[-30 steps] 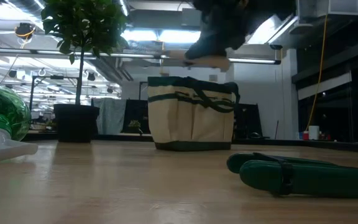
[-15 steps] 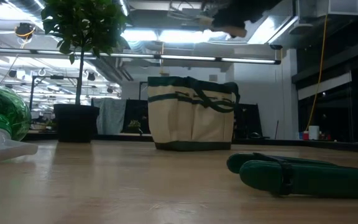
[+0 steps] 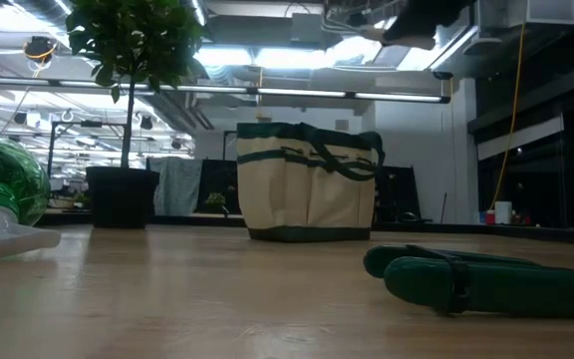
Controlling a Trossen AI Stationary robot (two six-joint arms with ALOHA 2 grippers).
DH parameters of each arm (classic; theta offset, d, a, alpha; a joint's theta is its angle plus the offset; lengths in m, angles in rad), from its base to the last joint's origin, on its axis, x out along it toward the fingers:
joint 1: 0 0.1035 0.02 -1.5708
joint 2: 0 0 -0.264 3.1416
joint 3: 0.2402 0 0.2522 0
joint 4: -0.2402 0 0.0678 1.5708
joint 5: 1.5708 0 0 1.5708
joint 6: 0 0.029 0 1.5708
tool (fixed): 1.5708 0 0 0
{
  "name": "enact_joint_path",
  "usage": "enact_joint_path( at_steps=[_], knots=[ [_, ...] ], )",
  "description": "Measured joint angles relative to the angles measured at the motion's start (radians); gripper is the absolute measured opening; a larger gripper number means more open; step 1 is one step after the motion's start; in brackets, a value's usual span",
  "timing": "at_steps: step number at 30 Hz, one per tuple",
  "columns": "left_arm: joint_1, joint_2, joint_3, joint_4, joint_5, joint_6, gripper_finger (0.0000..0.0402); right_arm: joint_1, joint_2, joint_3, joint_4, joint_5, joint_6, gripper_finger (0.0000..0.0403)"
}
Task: Pick & Place Garden tools in Gardening bag
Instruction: Put the brown hand rake into the green gardening bag
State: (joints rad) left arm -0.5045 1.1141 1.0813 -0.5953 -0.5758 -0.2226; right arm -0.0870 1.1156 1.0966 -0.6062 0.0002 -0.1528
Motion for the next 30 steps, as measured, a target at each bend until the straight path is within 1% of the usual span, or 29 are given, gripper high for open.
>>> enact_joint_path(
  at_steps=[3, 8, 13, 17, 21, 30],
  knots=[
    [0.0, 0.0, 0.0, 0.0, 0.0, 0.0, 0.0169, -0.013, -0.006, 0.0, -0.034, 0.007, -0.012, 0.0068],
    [0.0, 0.0, 0.0, 0.0, 0.0, 0.0, 0.0169, -0.04, 0.003, 0.0, -0.066, 0.107, -0.013, 0.0068],
    [0.0, 0.0, 0.0, 0.0, 0.0, 0.0, 0.0169, -0.084, 0.018, 0.0, -0.072, 0.112, -0.023, 0.0068],
    [0.0, 0.0, 0.0, 0.0, 0.001, 0.0, 0.0169, -0.113, 0.042, 0.0, -0.072, 0.111, -0.099, 0.0067],
    [0.0, 0.0, 0.0, 0.0, 0.001, 0.0, 0.0169, -0.134, 0.088, 0.0, -0.056, 0.083, -0.193, 0.0067],
    [0.0, 0.0, 0.0, 0.0, 0.001, 0.0, 0.0169, -0.142, 0.211, 0.0, 0.042, 0.063, -0.512, 0.0067]
  ],
)
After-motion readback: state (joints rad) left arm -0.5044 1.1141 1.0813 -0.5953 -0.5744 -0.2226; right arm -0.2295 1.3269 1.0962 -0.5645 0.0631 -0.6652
